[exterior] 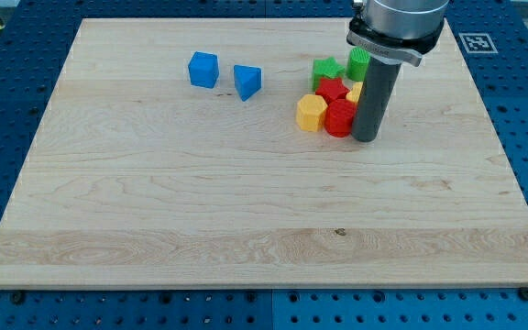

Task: Push the green star above the blue triangle

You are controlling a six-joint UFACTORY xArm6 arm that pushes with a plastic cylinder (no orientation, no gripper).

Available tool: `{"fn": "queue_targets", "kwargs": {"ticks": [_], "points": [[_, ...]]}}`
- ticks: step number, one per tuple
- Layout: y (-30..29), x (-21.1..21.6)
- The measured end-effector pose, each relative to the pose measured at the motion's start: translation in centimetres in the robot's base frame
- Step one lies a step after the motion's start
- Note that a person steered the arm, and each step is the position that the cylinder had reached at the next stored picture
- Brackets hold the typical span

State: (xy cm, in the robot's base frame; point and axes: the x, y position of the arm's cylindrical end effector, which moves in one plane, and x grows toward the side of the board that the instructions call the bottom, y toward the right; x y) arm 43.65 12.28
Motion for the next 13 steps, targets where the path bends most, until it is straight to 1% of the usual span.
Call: {"fn": "queue_targets", "kwargs": {"ticks": [1, 2, 3, 4, 5, 6, 7, 8, 9, 10, 11, 12, 13], "points": [[1.6, 0.1], [3.2, 2.9], [-0.2, 5.5], [-8.3, 5.6], [-17.7, 4.7], [-22.7, 3.3], [-19.9, 3.3], [-9.9, 3.3], [2.0, 3.3], [9.8, 2.6], [10.3, -4.4], [9.7, -11.9], [9.6, -13.7]]}}
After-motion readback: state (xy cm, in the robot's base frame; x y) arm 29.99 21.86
